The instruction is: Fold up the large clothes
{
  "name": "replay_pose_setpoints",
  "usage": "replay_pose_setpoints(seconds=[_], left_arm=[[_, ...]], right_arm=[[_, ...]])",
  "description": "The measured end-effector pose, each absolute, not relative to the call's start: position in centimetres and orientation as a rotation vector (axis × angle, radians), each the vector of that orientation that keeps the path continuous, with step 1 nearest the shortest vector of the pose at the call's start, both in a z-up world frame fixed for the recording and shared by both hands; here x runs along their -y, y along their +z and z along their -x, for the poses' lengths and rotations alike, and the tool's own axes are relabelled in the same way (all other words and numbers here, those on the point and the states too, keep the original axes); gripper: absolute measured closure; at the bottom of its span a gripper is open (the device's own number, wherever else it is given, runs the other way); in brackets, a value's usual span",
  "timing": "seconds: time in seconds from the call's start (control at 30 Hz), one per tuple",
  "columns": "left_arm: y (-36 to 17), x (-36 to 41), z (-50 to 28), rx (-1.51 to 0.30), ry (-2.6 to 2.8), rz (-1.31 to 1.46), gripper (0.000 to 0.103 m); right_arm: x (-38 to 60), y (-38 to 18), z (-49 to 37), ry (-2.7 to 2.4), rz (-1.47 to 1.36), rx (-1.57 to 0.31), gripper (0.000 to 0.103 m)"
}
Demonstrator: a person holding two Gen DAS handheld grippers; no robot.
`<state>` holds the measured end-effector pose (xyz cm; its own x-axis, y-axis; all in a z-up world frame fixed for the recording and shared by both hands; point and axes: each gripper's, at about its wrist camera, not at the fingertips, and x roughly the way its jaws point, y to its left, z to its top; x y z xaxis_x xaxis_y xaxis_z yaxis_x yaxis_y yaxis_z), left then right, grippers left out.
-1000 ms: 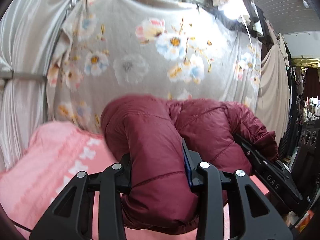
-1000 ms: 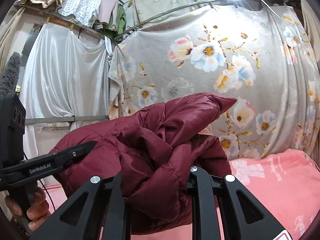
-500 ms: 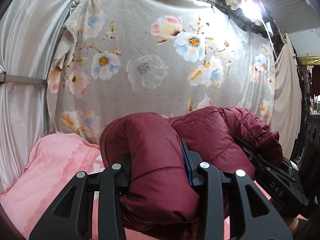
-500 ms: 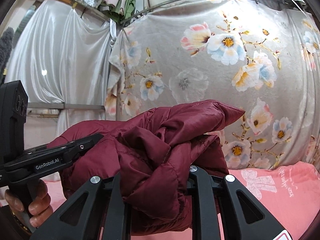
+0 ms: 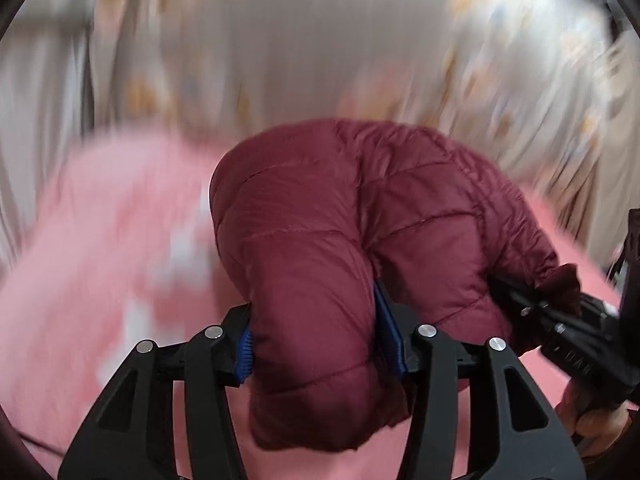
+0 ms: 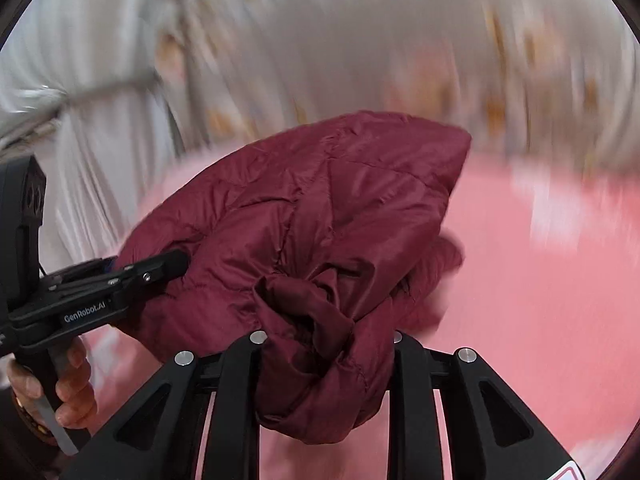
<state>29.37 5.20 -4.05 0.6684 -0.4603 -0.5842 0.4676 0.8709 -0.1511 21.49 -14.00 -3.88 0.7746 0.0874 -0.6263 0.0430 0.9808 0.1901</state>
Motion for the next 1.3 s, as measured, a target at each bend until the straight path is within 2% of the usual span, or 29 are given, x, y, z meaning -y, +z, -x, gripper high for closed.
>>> replay_pose_setpoints(seconds=[0.03,0.07,0.13,0.17,0.2,0.37,0.47,0.53,0.6,0.67,0.7,0.83,1.03,1.17,1.3], left_arm=[[-6.6,-5.5,-29.9,-0.743,-0.464,-0.008,0.04],[-7.8,-6.3,-29.6,-0.749,-0.447,0.02,0.036],[-7.9,-7.8,-28.1,-0.735,-0.459,0.061,0.034],[-7.6,-8.2,-27.6,-0.733,-0.453,0.063,0.034],[-7.3,-8.4,-27.2,-0.732,-0.44,0.06,0.032],[-6.2,-8.8,-25.6,-0.765,-0.327,0.046,0.031],[-6.5,-9.3,-25.2,-0.826,-0.301,0.099,0.023],[-6.8,-10.4,-25.0,-0.847,-0.301,0.164,0.022],[-7.1,-11.3,-24.6,-0.867,-0.318,0.211,0.022],[-7.5,-11.6,-24.2,-0.884,-0.324,0.205,0.022],[-7.8,-11.5,-24.0,-0.888,-0.31,0.182,0.023],[-8.8,-10.6,-23.6,-0.897,-0.287,0.086,0.023],[-8.9,-10.2,-25.9,-0.867,-0.178,0.026,0.023],[-10.2,-9.5,-28.7,-0.895,-0.139,-0.019,0.022],[-10.9,-9.8,-29.2,-0.902,-0.141,-0.025,0.017]], right_arm=[[14.7,-6.0,-21.4,0.02,-0.266,-0.748,0.073],[15.4,-7.4,-20.6,0.018,-0.338,-0.759,0.065],[16.2,-7.7,-19.8,0.007,-0.393,-0.765,0.054],[16.6,-7.5,-19.3,-0.011,-0.409,-0.768,0.045],[16.8,-7.3,-18.9,-0.034,-0.412,-0.764,0.042],[18.3,-5.8,-15.2,-0.089,-0.454,-0.711,0.04],[18.7,-5.1,-14.3,-0.085,-0.462,-0.695,0.04],[18.6,-4.2,-13.8,-0.074,-0.464,-0.681,0.04],[18.2,-3.3,-13.7,-0.07,-0.438,-0.657,0.046],[16.8,-3.1,-14.3,-0.086,-0.334,-0.686,0.09],[16.3,-3.4,-15.1,-0.098,-0.291,-0.716,0.093],[16.1,-5.2,-17.6,-0.129,-0.254,-0.775,0.093],[16.4,-4.5,-22.7,-0.135,-0.215,-0.752,0.096],[16.1,-7.2,-25.5,-0.155,-0.186,-0.828,0.096],[15.7,-8.5,-24.5,-0.153,-0.192,-0.851,0.096]])
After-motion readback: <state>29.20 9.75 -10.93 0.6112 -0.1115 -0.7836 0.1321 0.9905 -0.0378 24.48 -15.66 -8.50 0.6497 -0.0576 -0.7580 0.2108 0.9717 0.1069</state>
